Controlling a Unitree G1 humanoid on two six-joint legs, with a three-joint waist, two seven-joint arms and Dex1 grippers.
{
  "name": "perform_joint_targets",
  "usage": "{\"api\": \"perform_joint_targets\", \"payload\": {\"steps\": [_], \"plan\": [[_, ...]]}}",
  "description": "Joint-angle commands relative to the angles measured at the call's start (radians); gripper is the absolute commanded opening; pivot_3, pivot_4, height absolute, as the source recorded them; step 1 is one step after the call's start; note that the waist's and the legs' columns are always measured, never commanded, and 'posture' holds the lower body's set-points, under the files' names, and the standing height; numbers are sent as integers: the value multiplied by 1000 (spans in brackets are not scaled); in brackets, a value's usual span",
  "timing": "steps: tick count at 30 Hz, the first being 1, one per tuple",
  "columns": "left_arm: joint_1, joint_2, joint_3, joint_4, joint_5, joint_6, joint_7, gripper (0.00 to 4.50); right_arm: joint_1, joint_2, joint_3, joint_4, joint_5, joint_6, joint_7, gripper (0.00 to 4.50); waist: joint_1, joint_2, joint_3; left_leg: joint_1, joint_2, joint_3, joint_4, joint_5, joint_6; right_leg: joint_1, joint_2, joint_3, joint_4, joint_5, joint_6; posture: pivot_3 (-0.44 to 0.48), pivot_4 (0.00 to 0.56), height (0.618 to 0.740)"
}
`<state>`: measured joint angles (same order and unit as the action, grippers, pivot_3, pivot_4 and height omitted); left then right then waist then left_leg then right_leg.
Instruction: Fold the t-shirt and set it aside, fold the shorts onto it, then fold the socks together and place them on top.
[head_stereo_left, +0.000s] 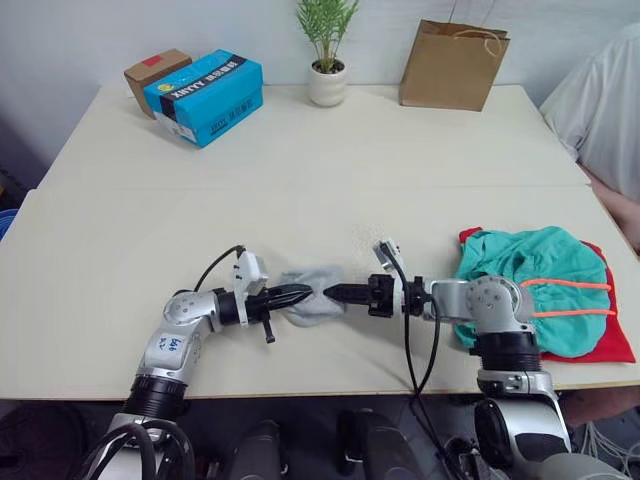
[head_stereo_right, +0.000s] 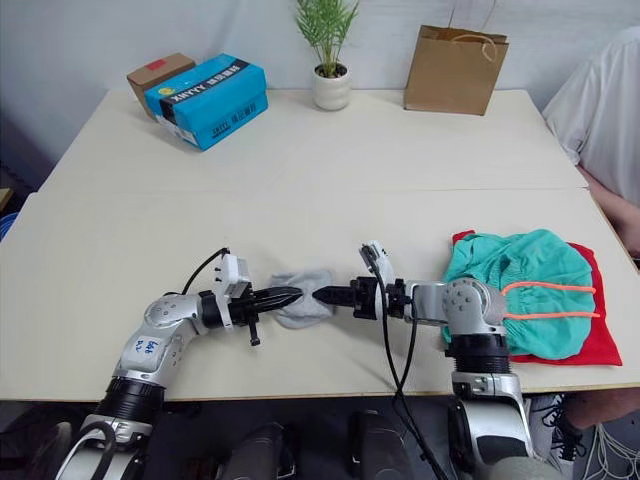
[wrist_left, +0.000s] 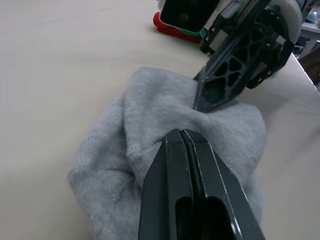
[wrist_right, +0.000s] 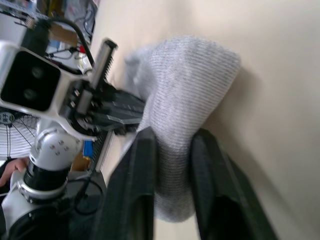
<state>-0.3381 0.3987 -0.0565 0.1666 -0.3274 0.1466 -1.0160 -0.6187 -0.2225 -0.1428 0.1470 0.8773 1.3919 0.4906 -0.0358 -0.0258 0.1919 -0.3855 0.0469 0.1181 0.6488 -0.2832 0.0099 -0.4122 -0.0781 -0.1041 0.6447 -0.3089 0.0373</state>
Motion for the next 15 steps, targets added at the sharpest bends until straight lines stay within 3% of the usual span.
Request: {"api": "perform_joint_targets", "payload": {"steps": [1,6,11,13,15], "plan": [[13,7,16,-10,-5,-23,2,0,20,16,6,-3,-8,-7,5,31,0,-1,-1,0,0,0,0,0,0,0,0,0,0,0,0,0,150,740],[24,-25,103,-157,-150,44,38,0,46,-121,-45,-154,92,94,90,31,9,0,0,-4,0,0,-1,0,0,-3,-1,0,-1,0,0,0,150,740],[95,33,180,-482,-374,239,83,1226,147,-482,-200,-345,303,161,376,0,16,3,2,-9,-1,-1,-1,-2,4,-4,-1,-1,-7,1,1,0,150,740],[109,61,218,-582,-469,311,121,1841,201,-661,-249,-358,319,169,467,0,16,4,2,-9,-1,-1,-2,-3,5,-2,-1,-1,-12,1,3,0,150,740],[121,88,225,-624,-491,342,131,2324,242,-772,-265,-355,306,151,523,0,15,4,2,-7,-1,-2,-1,-4,5,1,0,-1,-15,2,4,0,150,740]]}}
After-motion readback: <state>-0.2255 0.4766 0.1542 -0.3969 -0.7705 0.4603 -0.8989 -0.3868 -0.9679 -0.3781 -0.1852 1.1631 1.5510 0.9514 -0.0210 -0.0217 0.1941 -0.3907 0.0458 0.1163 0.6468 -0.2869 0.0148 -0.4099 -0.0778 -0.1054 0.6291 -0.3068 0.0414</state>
